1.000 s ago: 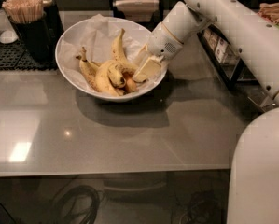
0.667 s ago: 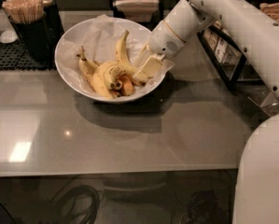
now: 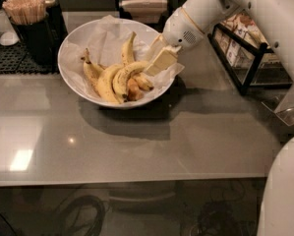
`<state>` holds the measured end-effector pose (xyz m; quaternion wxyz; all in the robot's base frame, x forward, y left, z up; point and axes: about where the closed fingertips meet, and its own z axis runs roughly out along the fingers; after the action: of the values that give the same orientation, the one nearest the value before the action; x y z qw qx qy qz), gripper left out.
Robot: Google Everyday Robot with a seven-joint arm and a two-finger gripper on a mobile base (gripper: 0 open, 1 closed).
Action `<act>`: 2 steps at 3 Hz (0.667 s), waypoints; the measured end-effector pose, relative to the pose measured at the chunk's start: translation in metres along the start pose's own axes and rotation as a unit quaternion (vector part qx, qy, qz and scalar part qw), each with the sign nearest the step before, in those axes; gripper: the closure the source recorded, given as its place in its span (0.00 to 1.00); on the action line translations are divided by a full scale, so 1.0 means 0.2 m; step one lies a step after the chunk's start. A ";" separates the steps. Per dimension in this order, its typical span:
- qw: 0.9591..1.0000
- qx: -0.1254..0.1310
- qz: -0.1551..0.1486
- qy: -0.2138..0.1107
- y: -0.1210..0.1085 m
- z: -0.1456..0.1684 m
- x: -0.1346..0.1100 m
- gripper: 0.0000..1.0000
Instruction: Pick banana from white bowl
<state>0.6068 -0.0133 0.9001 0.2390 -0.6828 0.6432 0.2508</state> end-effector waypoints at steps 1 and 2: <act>0.999 -0.022 0.013 -0.032 0.11 -0.13 -0.04 1.00; 0.995 -0.041 0.025 -0.090 0.30 -0.25 -0.07 1.00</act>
Offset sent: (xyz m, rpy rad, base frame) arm -0.1214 -0.0651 0.0691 0.3197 0.2181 0.0252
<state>0.5488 -0.0391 0.9464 0.2615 -0.6505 0.6248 0.3436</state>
